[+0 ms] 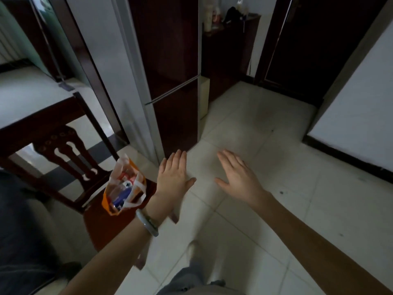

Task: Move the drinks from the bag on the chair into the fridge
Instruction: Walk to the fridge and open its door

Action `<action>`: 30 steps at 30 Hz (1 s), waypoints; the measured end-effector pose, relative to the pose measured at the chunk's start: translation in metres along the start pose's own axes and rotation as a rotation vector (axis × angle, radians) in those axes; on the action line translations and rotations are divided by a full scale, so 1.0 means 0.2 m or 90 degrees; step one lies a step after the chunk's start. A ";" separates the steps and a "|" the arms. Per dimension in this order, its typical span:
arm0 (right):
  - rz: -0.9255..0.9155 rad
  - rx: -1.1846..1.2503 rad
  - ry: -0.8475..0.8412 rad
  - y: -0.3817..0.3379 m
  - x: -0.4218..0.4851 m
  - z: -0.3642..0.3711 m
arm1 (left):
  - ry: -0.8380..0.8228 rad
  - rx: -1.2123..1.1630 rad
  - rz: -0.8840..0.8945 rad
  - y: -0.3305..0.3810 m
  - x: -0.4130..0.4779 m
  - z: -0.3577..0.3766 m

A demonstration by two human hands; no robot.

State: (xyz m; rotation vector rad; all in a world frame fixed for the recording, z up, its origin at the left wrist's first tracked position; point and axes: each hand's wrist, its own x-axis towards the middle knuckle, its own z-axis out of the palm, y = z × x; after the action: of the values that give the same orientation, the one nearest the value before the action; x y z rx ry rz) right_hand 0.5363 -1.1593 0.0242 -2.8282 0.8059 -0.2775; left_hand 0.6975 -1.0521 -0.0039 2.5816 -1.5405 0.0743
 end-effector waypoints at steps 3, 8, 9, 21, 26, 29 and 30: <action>-0.003 -0.003 0.001 0.09 0.31 -0.02 | 0.004 0.008 0.007 -0.06 0.32 -0.02; -0.013 0.011 0.010 0.19 0.75 -0.03 | 0.020 0.024 0.008 -0.18 0.73 -0.01; -0.016 0.012 0.010 0.21 0.82 -0.02 | 0.016 0.024 0.005 -0.20 0.80 -0.01; -0.066 0.035 -0.023 0.43 1.52 0.09 | 0.027 0.005 -0.073 -0.38 1.39 0.09; -0.117 0.041 -0.039 0.57 1.90 0.11 | 0.037 -0.004 -0.134 -0.42 1.72 0.12; -0.150 0.042 -0.059 0.66 2.13 0.10 | 0.044 -0.005 -0.165 -0.43 1.91 0.14; -0.160 0.043 -0.067 0.69 2.21 0.09 | 0.046 0.000 -0.172 -0.44 1.97 0.14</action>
State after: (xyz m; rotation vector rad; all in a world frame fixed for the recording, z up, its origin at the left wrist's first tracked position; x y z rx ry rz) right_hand 0.8405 -1.5081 0.0312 -2.8503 0.4110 -0.1860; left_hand 0.9614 -1.3596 0.0038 2.7275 -1.1556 0.1383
